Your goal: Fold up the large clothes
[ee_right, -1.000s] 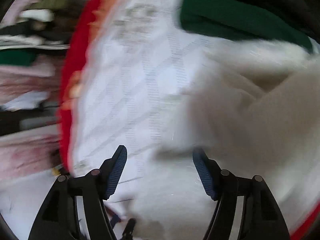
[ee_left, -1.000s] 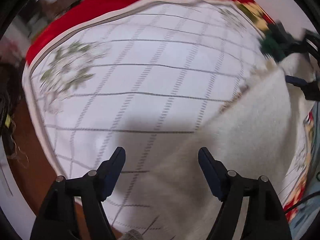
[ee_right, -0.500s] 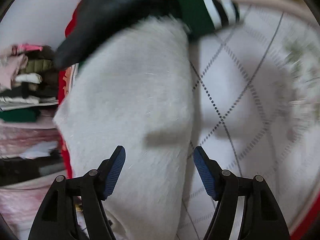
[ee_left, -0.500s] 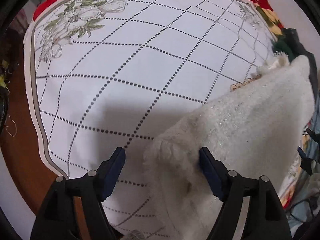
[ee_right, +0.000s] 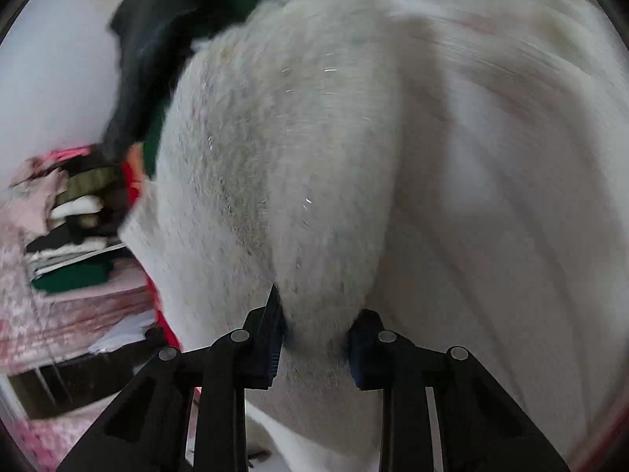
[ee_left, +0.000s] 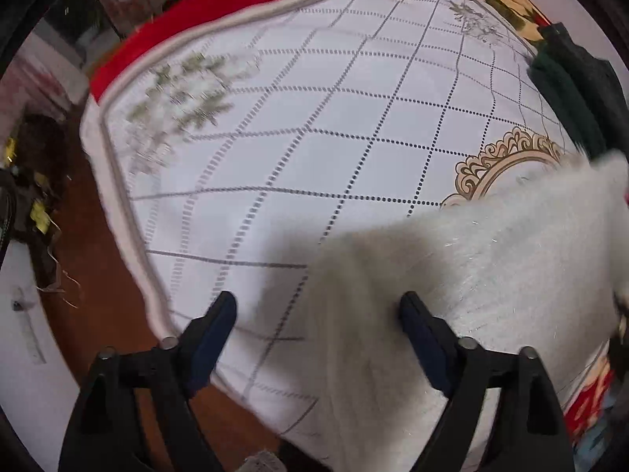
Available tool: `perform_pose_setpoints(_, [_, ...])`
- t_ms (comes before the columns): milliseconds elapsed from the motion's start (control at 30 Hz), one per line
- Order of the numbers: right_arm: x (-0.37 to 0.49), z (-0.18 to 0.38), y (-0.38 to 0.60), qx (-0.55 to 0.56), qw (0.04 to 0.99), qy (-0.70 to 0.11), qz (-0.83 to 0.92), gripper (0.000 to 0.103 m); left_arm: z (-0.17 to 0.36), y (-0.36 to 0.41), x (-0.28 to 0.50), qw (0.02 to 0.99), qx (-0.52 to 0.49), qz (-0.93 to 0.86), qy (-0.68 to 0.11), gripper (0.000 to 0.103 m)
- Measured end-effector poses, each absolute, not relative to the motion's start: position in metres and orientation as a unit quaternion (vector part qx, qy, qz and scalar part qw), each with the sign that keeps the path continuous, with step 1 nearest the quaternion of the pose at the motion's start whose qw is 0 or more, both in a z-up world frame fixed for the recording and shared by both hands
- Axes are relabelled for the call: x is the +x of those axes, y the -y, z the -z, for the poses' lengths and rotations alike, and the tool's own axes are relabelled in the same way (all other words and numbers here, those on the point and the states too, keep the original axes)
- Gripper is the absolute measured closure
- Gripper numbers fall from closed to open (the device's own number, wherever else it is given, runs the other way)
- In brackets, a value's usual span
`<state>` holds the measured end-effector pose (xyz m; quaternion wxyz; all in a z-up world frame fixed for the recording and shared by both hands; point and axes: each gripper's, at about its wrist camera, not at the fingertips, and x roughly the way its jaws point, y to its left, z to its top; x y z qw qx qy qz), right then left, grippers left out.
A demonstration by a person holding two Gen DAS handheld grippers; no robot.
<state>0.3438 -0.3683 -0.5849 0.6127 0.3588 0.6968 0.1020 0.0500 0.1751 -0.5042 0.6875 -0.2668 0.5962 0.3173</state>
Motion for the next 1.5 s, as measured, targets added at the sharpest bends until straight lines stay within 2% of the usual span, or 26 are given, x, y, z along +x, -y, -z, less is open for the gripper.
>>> perform_pose_setpoints(67, [0.304, 0.579, 0.400, 0.332, 0.595, -0.729, -0.068, 0.070, 0.492, -0.169, 0.042, 0.688, -0.245, -0.323, -0.602, 0.016])
perform_pose_setpoints(100, [0.289, 0.578, 0.414, 0.319, 0.582, -0.746, -0.053, 0.062, 0.491, -0.167, 0.042, 0.688, -0.243, -0.322, -0.603, 0.016])
perform_pose_setpoints(133, [0.278, 0.578, 0.423, 0.305, 0.576, -0.758, -0.039, 0.059, 0.488, -0.163, 0.040, 0.688, -0.243, -0.320, -0.604, 0.016])
perform_pose_setpoints(167, [0.268, 0.575, 0.433, 0.288, 0.576, -0.765, -0.029, 0.058, 0.490, -0.160, 0.050, 0.686, -0.244, -0.320, -0.606, 0.016])
perform_pose_setpoints(233, [0.258, 0.557, 0.446, 0.250, 0.607, -0.754, -0.018, 0.057, 0.492, -0.149, 0.050, 0.686, -0.250, -0.314, -0.606, 0.016])
perform_pose_setpoints(300, [0.257, 0.523, 0.455, 0.213, 0.662, -0.718, -0.017, 0.049, 0.498, -0.136, 0.066, 0.687, -0.245, -0.313, -0.608, 0.016])
perform_pose_setpoints(467, [0.299, 0.493, 0.405, 0.218, 0.662, -0.705, -0.128, 0.048, 0.520, -0.131, 0.103, 0.702, -0.204, -0.336, -0.594, 0.016])
perform_pose_setpoints(533, [0.322, 0.495, 0.364, 0.190, 0.660, -0.706, -0.172, 0.050, 0.546, -0.141, 0.121, 0.691, -0.180, -0.355, -0.604, 0.016])
perform_pose_setpoints(667, [0.356, 0.518, 0.291, 0.138, 0.660, -0.705, -0.218, 0.059, 0.587, -0.159, 0.128, 0.671, -0.209, -0.330, -0.630, 0.001])
perform_pose_setpoints(767, [0.383, 0.552, 0.254, 0.098, 0.656, -0.725, -0.183, 0.070, 0.586, -0.162, 0.126, 0.682, -0.199, -0.318, -0.628, 0.000])
perform_pose_setpoints(800, [0.393, 0.570, 0.253, 0.091, 0.647, -0.739, -0.163, 0.079, 0.585, -0.164, 0.123, 0.684, -0.207, -0.316, -0.624, 0.000])
perform_pose_setpoints(833, [0.400, 0.587, 0.253, 0.095, 0.637, -0.750, -0.151, 0.081, 0.585, -0.166, 0.122, 0.684, -0.211, -0.315, -0.623, 0.000])
perform_pose_setpoints(967, [0.416, 0.589, 0.248, 0.094, 0.610, -0.774, -0.141, 0.082, 0.565, -0.161, 0.119, 0.687, -0.195, -0.328, -0.618, 0.000])
perform_pose_setpoints(1100, [0.410, 0.538, 0.245, 0.042, 0.634, -0.752, -0.175, 0.078, 0.512, -0.136, 0.121, 0.717, -0.171, -0.329, -0.590, 0.000])
perform_pose_setpoints(1200, [0.386, 0.511, 0.241, 0.032, 0.627, -0.746, -0.221, 0.078, 0.493, -0.112, 0.132, 0.735, -0.172, -0.313, -0.577, 0.000])
perform_pose_setpoints(1267, [0.371, 0.518, 0.234, 0.013, 0.610, -0.758, -0.232, 0.078, 0.499, -0.093, 0.152, 0.740, -0.177, -0.297, -0.577, 0.000])
perform_pose_setpoints(1400, [0.360, 0.582, 0.209, -0.049, 0.588, -0.781, -0.204, 0.079, 0.547, -0.069, 0.190, 0.726, -0.185, -0.274, -0.603, 0.000])
perform_pose_setpoints(1500, [0.367, 0.595, 0.195, -0.058, 0.590, -0.784, -0.185, 0.080, 0.572, -0.070, 0.196, 0.715, -0.182, -0.273, -0.618, 0.000])
